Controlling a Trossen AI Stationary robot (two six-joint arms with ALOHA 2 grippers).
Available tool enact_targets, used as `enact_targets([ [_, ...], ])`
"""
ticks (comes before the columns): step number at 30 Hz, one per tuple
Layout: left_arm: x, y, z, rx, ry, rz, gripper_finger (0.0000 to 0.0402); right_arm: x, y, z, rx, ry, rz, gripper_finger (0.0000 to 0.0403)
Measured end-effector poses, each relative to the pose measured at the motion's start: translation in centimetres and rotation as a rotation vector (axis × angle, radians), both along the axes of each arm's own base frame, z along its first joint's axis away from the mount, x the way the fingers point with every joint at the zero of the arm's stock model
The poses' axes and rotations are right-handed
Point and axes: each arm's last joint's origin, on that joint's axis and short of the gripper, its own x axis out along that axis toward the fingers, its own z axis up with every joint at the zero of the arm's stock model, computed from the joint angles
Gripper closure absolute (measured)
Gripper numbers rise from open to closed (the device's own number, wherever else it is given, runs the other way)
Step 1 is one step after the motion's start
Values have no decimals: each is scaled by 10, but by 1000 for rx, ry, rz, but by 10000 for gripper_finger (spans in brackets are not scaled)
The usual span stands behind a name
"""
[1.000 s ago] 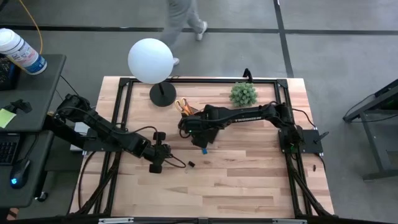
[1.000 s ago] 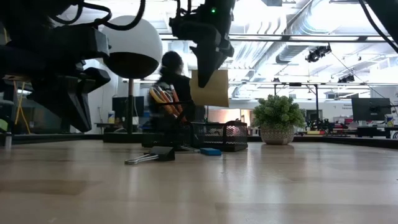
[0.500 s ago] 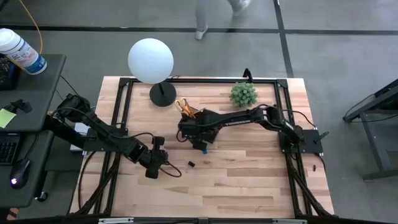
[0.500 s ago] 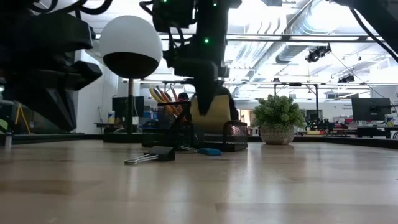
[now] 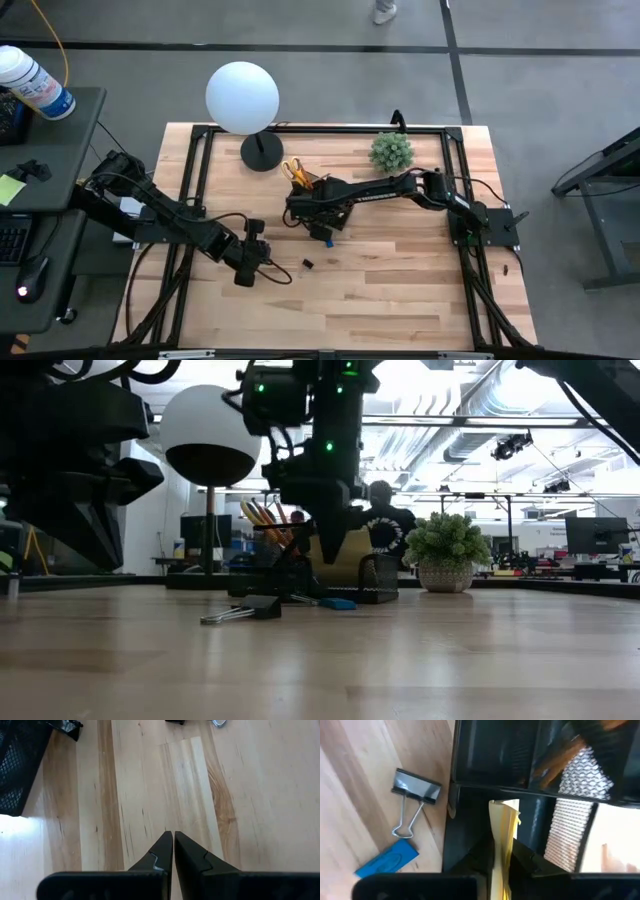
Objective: Pick and place office supplies into organizer
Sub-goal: Put the yellow sticky notes into the black organizer
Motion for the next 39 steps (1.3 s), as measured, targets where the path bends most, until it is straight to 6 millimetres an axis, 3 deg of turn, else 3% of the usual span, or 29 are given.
enact_targets([
  [6,0,0,0,0,0,0,394,3,0,-19,-2,44,0,363],
  [19,0,0,0,1,3,0,394,7,2,-27,102,34,4,375],
  [39,0,0,0,-3,1,5,394,5,2,-26,87,57,10,230],
])
